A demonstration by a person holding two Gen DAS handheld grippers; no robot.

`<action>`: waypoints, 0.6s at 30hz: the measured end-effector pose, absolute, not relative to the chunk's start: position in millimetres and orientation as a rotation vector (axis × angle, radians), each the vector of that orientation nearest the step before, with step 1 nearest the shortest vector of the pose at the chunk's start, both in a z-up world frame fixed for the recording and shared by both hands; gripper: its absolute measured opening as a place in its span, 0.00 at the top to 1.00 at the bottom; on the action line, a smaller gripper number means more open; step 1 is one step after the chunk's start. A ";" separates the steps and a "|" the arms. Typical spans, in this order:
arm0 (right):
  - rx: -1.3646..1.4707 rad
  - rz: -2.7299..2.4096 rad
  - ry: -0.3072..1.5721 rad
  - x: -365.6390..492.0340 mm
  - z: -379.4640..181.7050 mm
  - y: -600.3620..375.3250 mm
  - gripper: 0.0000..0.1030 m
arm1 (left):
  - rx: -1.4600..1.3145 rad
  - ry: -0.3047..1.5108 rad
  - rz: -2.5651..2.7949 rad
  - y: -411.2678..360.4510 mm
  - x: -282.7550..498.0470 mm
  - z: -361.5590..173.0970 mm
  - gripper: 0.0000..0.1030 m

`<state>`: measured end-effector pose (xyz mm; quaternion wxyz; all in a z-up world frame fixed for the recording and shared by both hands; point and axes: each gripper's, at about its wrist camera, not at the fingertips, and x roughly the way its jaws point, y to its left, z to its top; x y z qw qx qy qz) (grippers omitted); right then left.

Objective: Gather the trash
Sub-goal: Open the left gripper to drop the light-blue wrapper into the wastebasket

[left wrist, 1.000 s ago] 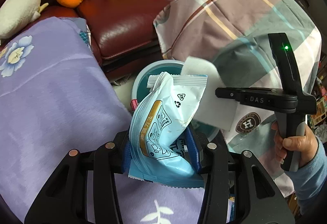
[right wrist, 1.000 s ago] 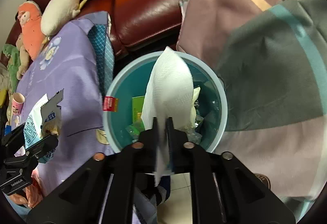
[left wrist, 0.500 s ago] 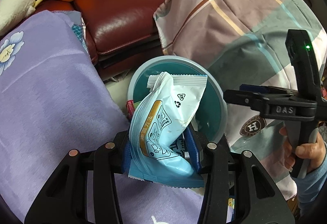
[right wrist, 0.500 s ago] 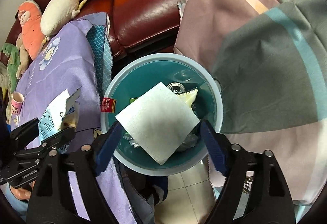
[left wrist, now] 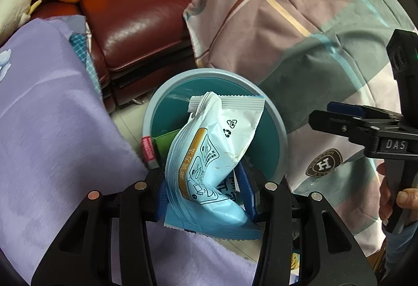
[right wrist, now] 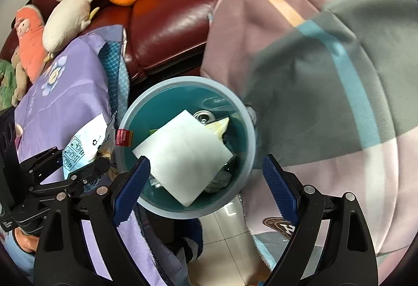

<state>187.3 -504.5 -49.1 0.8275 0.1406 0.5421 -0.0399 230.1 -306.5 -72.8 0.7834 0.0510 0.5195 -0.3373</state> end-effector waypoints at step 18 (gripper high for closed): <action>0.318 -0.132 1.181 187.5 -55.2 -516.8 0.19 | 0.080 1.130 -0.713 -307.6 235.4 -76.8 0.22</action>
